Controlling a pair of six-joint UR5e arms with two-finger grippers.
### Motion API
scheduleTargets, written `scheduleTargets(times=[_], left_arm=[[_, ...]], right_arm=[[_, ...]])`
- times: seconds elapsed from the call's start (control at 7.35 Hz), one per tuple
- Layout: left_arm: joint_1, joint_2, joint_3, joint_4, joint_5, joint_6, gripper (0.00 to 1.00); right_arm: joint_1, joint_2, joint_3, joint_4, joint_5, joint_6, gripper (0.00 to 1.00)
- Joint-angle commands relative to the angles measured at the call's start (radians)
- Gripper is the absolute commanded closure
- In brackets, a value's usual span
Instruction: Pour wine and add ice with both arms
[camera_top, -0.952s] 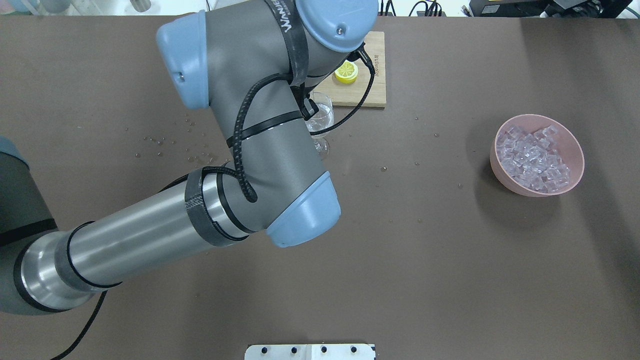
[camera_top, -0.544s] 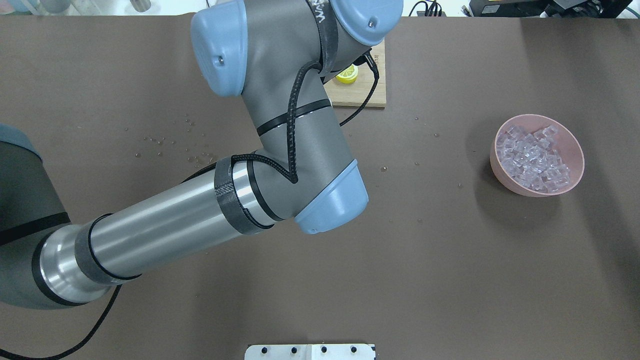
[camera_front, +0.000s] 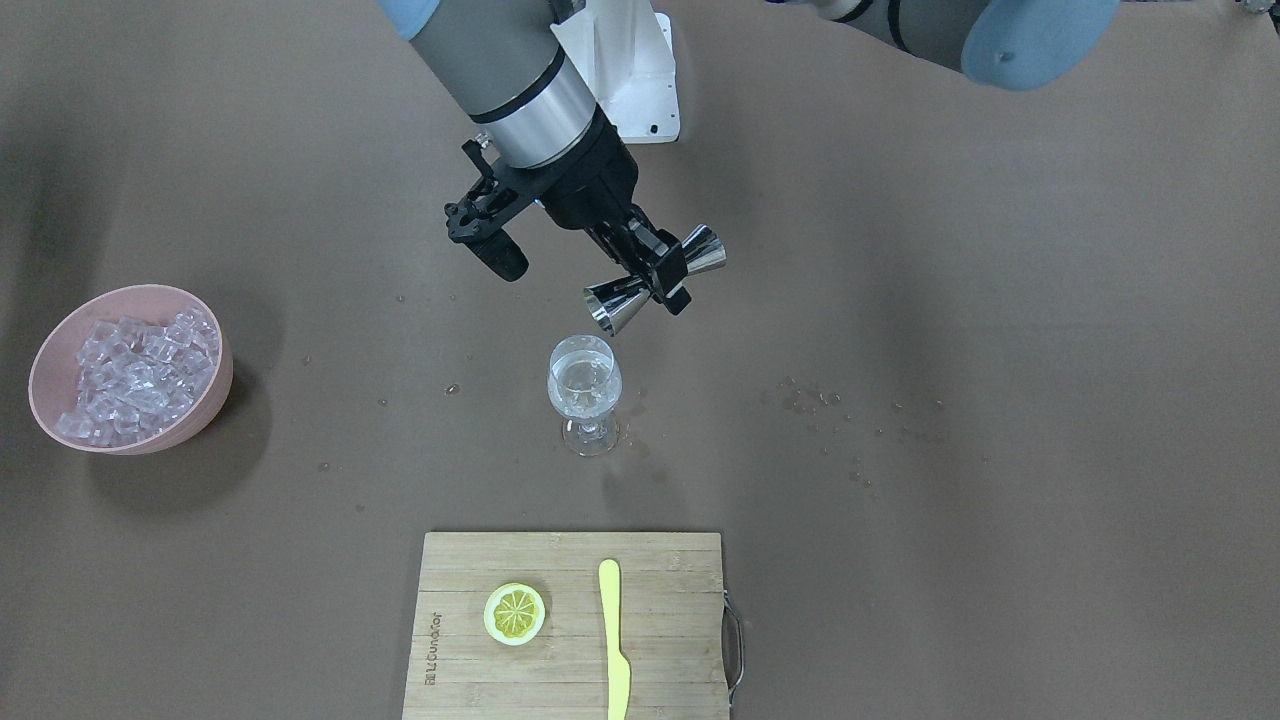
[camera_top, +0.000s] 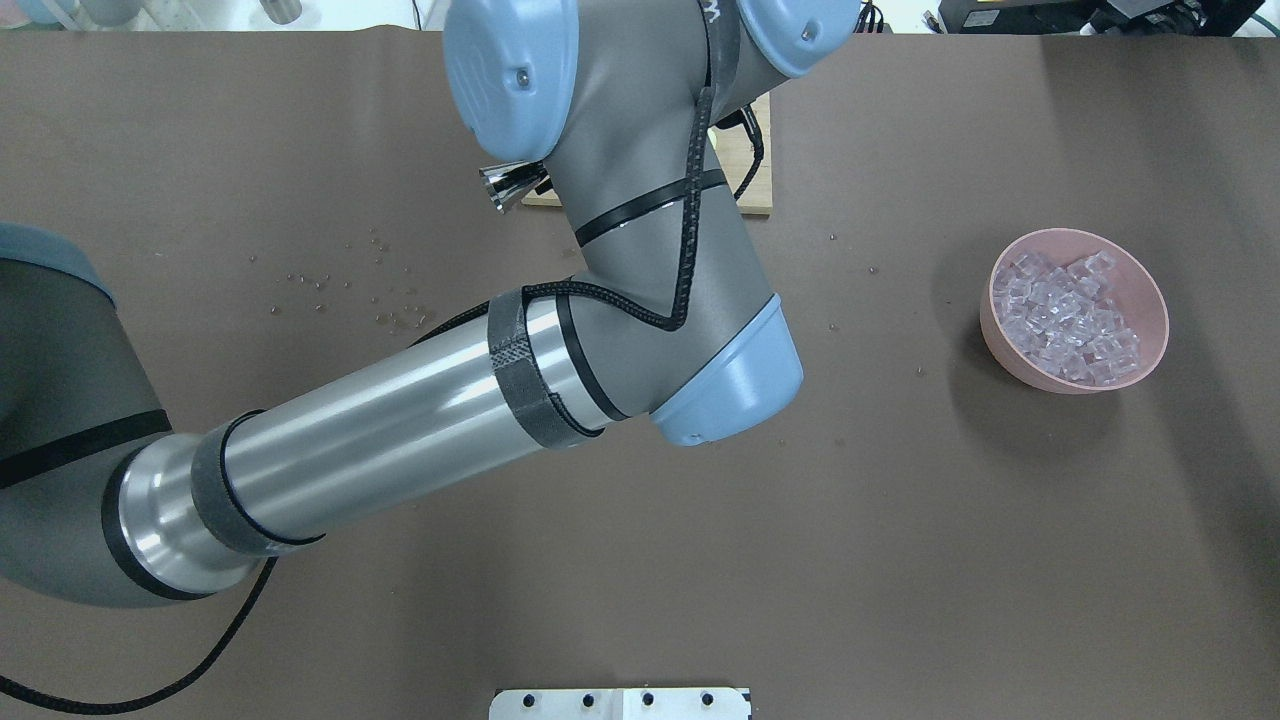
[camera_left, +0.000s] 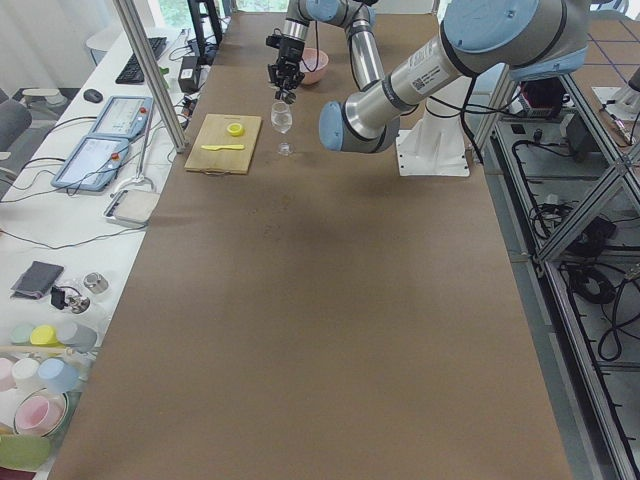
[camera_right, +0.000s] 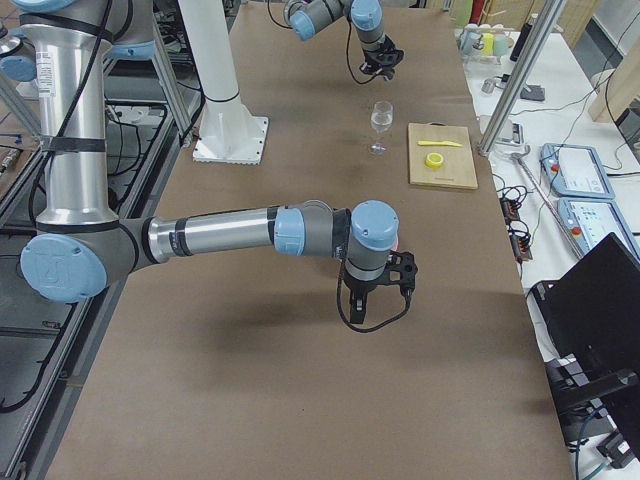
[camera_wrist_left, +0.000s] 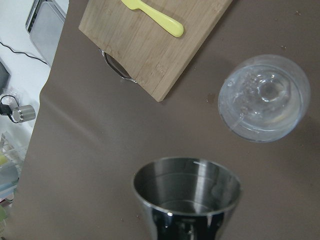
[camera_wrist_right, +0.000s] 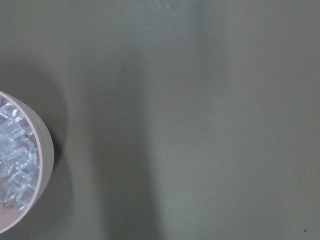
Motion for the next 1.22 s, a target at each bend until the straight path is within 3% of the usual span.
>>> scheduleTargets(times=[0.0,0.27,0.41,0.54,0.95,1.09], left_arm=[[-0.001,0.007,-0.025,-0.008,0.008,-0.001,1.0],[-0.009,0.141,-0.243,-0.08,0.055,-0.019,1.0],[-0.015,0.253,-0.372,-0.137,0.087,-0.039,1.0],[-0.052,0.358,-0.435,-0.244,0.088,-0.07,1.0],[-0.124,0.555,-0.448,-0.528,0.092,-0.136,1.0],[-0.124,0.651,-0.451,-0.69,0.151,-0.136,1.0]], right_arm=[[0.0,0.0,0.0,0.0,-0.001,0.0,0.0],[0.0,0.006,0.0,0.0,-0.005,0.0,0.0],[0.0,0.008,0.002,0.0,-0.005,0.0,0.0],[0.0,0.008,0.002,0.0,-0.005,0.0,0.0],[0.0,0.009,0.002,0.0,-0.005,0.0,0.0],[0.0,0.009,0.002,0.0,-0.005,0.0,0.0]])
